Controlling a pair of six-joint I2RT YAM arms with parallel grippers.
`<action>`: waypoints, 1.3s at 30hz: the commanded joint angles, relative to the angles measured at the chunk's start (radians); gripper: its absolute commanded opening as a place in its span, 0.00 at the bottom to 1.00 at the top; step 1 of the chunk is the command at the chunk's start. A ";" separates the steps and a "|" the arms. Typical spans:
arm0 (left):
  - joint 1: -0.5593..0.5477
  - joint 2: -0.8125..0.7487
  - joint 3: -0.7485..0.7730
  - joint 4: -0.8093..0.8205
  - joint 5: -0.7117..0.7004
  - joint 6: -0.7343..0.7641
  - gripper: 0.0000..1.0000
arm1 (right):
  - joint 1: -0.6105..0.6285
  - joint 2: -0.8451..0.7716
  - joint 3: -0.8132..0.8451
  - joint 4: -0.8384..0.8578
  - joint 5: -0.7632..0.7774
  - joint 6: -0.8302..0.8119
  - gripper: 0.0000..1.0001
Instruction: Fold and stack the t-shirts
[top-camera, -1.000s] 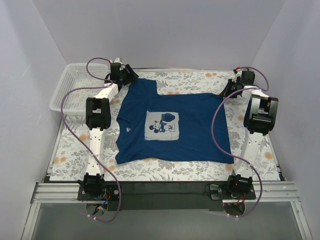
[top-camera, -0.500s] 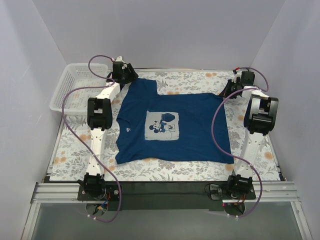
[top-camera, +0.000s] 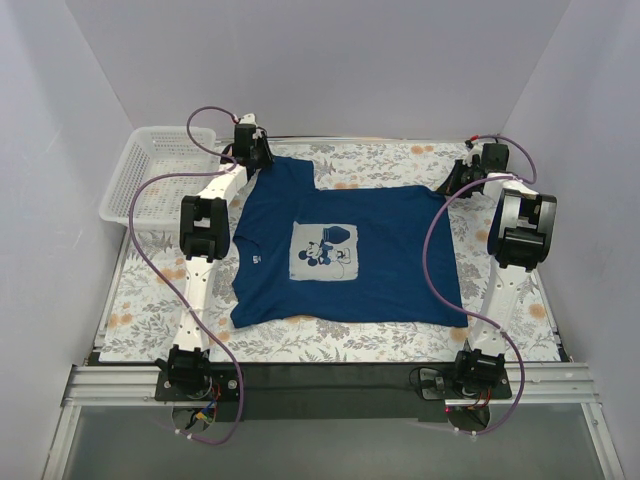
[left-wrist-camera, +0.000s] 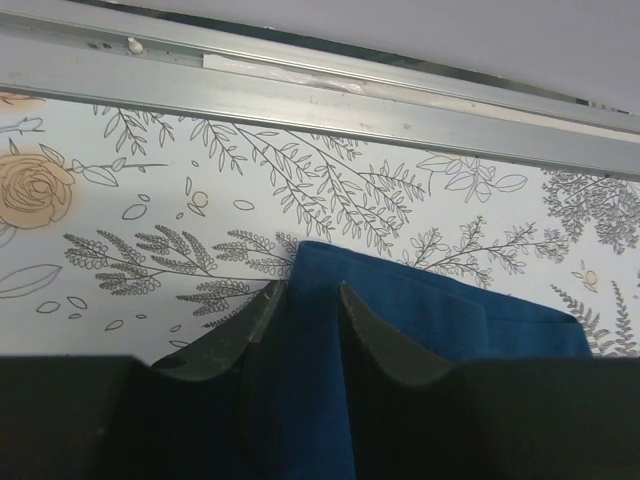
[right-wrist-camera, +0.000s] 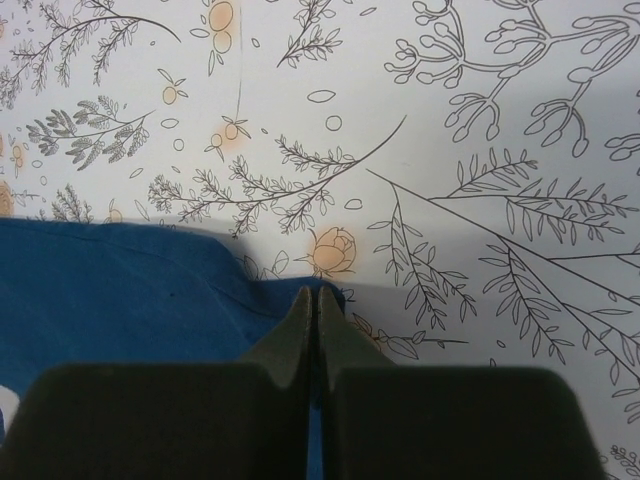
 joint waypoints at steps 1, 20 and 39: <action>-0.012 0.021 0.007 -0.091 -0.023 0.064 0.27 | -0.001 -0.056 -0.016 0.007 -0.018 0.003 0.01; -0.020 -0.604 -0.830 0.142 0.156 0.095 0.00 | -0.012 -0.221 -0.203 0.017 -0.033 -0.061 0.01; 0.011 -1.039 -1.067 0.338 0.319 0.047 0.00 | -0.043 -0.508 -0.415 0.208 -0.238 -0.087 0.01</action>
